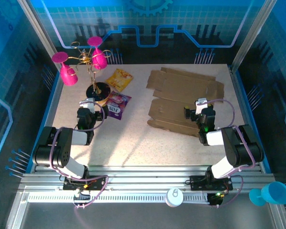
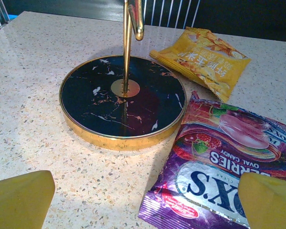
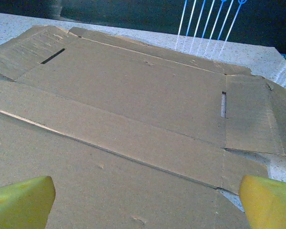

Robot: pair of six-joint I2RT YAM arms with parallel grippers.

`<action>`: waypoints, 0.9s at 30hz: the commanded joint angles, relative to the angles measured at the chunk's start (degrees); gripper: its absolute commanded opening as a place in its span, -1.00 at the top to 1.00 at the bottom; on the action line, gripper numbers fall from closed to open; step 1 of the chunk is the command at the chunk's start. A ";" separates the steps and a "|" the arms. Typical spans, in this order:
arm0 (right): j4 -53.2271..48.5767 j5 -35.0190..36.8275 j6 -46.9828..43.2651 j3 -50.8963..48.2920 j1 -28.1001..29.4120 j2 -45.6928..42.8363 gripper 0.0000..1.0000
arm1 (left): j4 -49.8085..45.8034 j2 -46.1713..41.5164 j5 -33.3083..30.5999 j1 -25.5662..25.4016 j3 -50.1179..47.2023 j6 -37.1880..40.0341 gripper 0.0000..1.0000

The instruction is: Fold the paper box

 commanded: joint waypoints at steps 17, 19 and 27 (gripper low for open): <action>9.59 22.54 -2.55 -8.93 7.82 -17.42 -0.99 | -7.91 -25.79 -18.44 -8.13 -3.09 1.99 -0.99; -0.95 24.01 -3.36 -2.43 8.46 -25.05 -0.99 | -13.04 -29.51 -21.98 -10.14 1.05 1.51 -0.99; -67.85 9.69 32.96 44.87 3.66 -31.66 -1.00 | -67.85 -33.84 -18.82 -10.87 36.07 -40.34 -0.99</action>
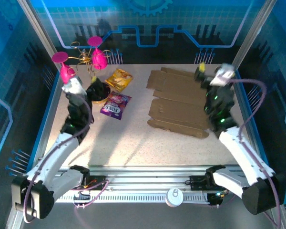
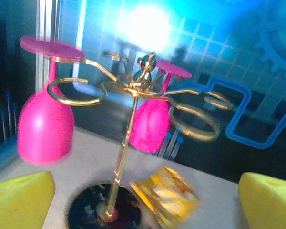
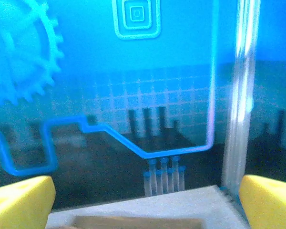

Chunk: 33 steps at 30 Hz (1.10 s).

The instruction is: Fold the paper box

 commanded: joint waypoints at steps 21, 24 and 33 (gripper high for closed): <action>-44.19 -39.07 65.37 -23.29 5.01 -9.33 0.03 | -8.13 19.66 43.08 -26.69 -5.97 -61.36 0.13; -39.31 -40.85 69.59 -28.83 3.25 -10.60 0.03 | -5.64 26.14 43.65 -27.57 -4.35 -63.87 0.23; -32.85 -43.70 75.77 -36.29 -1.25 -14.62 0.03 | 4.52 39.99 44.16 -27.65 -2.01 -71.96 0.29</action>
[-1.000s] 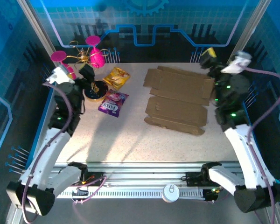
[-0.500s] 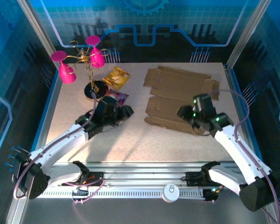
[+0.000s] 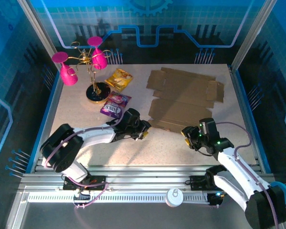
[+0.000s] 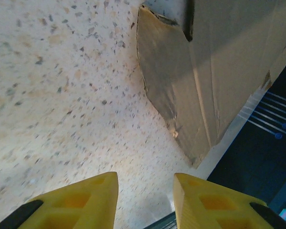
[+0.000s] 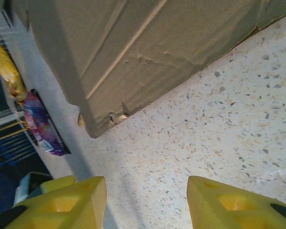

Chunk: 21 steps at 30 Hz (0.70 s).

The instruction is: Fold the paper box

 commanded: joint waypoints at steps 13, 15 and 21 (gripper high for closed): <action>5.72 -3.99 5.72 -2.68 -2.11 -1.77 0.05 | 12.99 10.62 -0.99 0.37 4.67 -8.28 0.36; 6.18 -4.28 5.83 -2.93 -2.10 -1.51 0.06 | 12.61 11.14 -1.11 0.48 5.35 -7.96 0.39; 6.46 -4.35 6.44 -3.03 -2.09 -1.31 0.07 | 11.74 12.25 -0.68 0.49 6.13 -8.62 0.41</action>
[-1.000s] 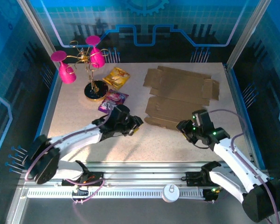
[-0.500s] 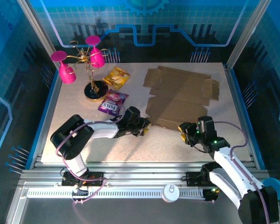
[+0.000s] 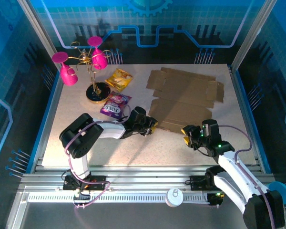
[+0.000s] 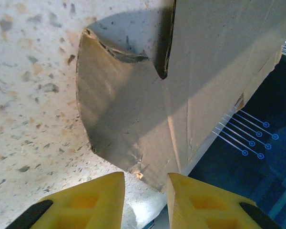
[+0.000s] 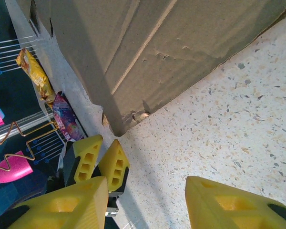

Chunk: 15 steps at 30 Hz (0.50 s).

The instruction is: Fold the paper box

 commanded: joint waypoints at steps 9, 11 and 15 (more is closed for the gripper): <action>1.42 -0.84 1.79 -0.73 -0.67 0.39 0.07 | -10.39 -2.97 -1.86 -0.47 0.15 -4.96 0.20; 1.47 -0.70 1.75 -0.76 -0.71 0.42 0.07 | -9.78 -3.43 -2.38 -0.56 -0.54 -6.17 0.19; 2.02 -0.73 1.92 -0.92 -0.70 0.76 0.07 | -3.10 -0.75 -2.62 -0.34 -1.14 -9.45 0.20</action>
